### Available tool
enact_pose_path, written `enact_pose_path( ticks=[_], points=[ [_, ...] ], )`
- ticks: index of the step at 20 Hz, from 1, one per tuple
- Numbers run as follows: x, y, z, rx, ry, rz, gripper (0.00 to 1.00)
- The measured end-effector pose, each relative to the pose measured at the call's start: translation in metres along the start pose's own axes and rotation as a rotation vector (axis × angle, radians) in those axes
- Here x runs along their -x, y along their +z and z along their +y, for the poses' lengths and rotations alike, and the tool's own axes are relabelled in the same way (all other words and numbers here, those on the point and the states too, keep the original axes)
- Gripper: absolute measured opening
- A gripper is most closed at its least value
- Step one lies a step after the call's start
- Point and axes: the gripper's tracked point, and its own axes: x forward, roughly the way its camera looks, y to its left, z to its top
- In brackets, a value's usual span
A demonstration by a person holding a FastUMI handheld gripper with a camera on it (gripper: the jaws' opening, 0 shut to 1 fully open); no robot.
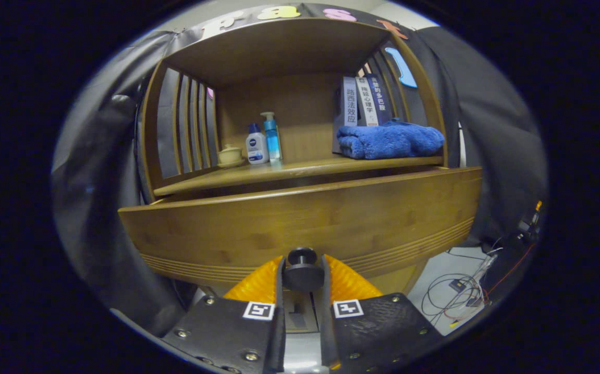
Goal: Pull open the drawer, take out the items inside it, and place them on the countertop above the cabinet.
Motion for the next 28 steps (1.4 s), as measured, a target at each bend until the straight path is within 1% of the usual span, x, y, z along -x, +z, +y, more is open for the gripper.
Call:
enact_pose_path(
  ticks=[4,7,11,15,16,17,18,20,22,25,28],
  points=[
    [0.038,-0.008,-0.004,-0.007,0.012,0.002,0.27],
    [0.057,-0.014,-0.006,-0.014,0.023,0.012,0.27],
    [0.078,-0.029,-0.006,-0.020,0.032,0.039,0.27],
    [0.082,-0.032,-0.005,-0.026,0.034,0.047,0.27],
    [0.084,-0.032,-0.005,-0.037,0.041,0.060,0.28],
    [0.085,-0.033,-0.005,-0.049,0.043,0.073,0.34],
    [0.088,-0.029,-0.005,-0.058,0.045,0.076,0.40],
    [0.101,-0.017,-0.006,-0.039,0.035,0.057,0.44],
    [0.115,0.005,-0.002,-0.012,0.041,0.016,0.44],
    [0.123,0.053,0.008,0.011,0.064,-0.048,0.43],
    [0.108,0.096,0.017,0.038,0.080,-0.060,0.43]
  ],
)
